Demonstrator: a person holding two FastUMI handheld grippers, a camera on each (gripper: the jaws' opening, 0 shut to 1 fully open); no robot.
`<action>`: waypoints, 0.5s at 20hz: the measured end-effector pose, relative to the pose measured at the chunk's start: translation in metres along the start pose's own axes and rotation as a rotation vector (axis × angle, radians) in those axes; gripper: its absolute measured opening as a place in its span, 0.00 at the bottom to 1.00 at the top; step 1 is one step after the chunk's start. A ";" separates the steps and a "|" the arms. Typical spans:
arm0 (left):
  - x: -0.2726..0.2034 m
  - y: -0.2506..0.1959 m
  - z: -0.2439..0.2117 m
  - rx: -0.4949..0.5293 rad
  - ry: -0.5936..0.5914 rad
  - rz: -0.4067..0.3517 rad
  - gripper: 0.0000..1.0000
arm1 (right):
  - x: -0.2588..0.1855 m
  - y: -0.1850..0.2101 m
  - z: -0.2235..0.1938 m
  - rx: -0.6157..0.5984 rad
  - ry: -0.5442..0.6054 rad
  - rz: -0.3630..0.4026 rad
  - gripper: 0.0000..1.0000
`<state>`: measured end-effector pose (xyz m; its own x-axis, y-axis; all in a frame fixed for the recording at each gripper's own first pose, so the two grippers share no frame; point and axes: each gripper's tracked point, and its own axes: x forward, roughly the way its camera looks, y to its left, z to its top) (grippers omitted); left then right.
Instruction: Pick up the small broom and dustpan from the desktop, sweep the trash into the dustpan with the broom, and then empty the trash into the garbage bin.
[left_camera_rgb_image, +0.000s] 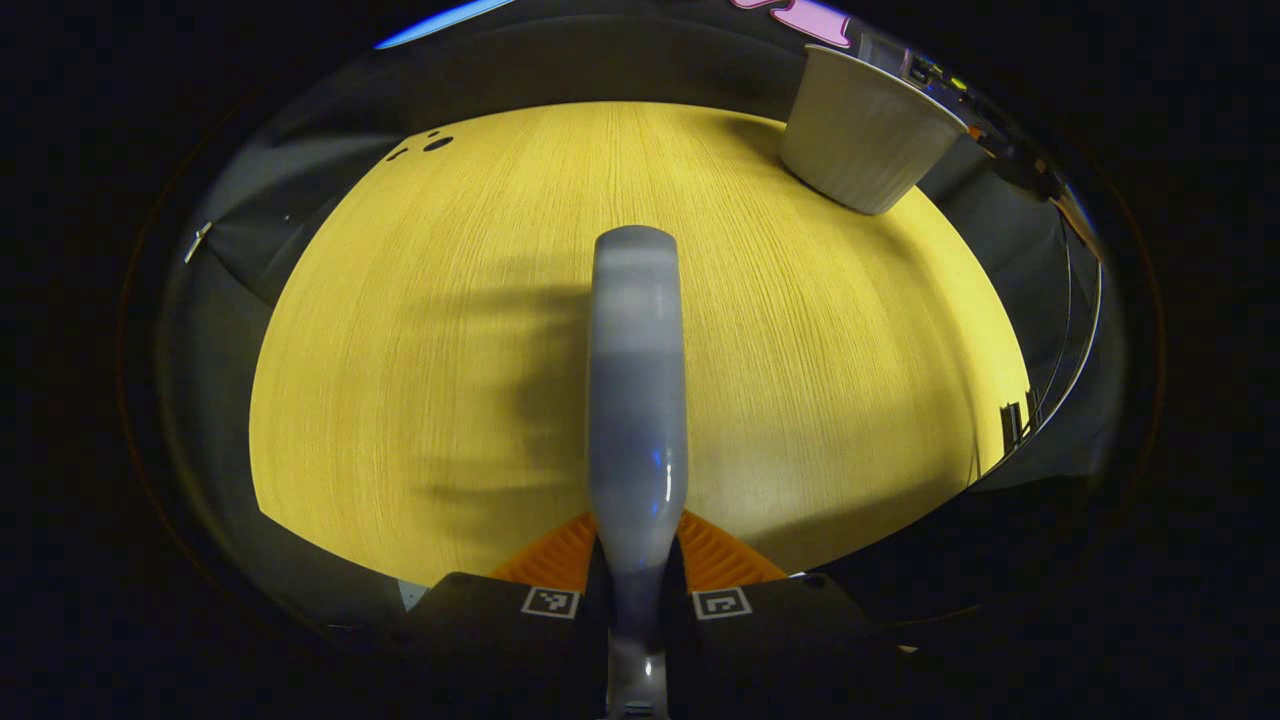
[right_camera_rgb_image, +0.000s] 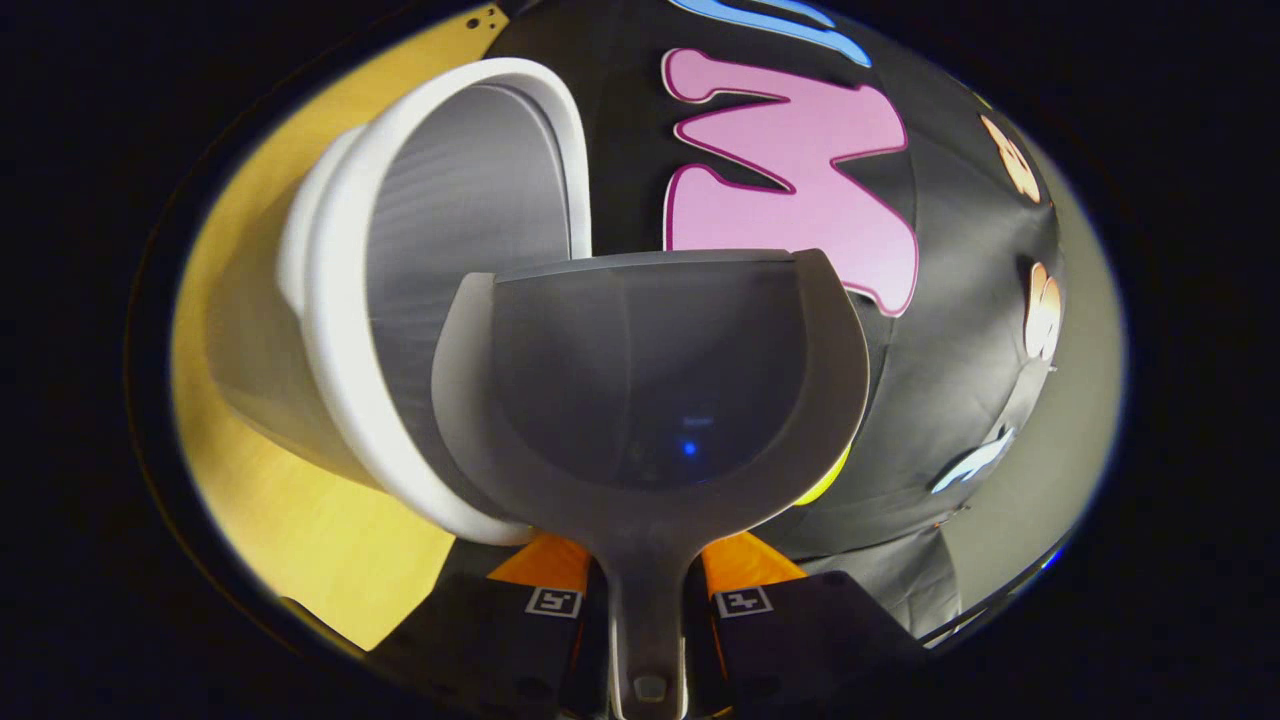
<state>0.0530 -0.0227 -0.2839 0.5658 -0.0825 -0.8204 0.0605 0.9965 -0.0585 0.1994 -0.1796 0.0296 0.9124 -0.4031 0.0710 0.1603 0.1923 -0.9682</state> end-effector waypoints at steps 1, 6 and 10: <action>0.000 0.000 0.001 -0.001 -0.005 0.001 0.27 | 0.002 0.000 -0.002 0.044 0.007 0.028 0.33; -0.004 0.000 0.004 -0.008 -0.044 0.005 0.27 | -0.007 -0.024 -0.008 0.225 0.041 0.057 0.34; -0.005 -0.001 0.008 -0.005 -0.071 0.001 0.27 | -0.021 -0.054 -0.009 0.392 0.063 0.083 0.34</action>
<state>0.0569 -0.0230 -0.2749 0.6225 -0.0826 -0.7782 0.0561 0.9966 -0.0610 0.1679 -0.1896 0.0779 0.9054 -0.4234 -0.0301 0.2297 0.5484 -0.8041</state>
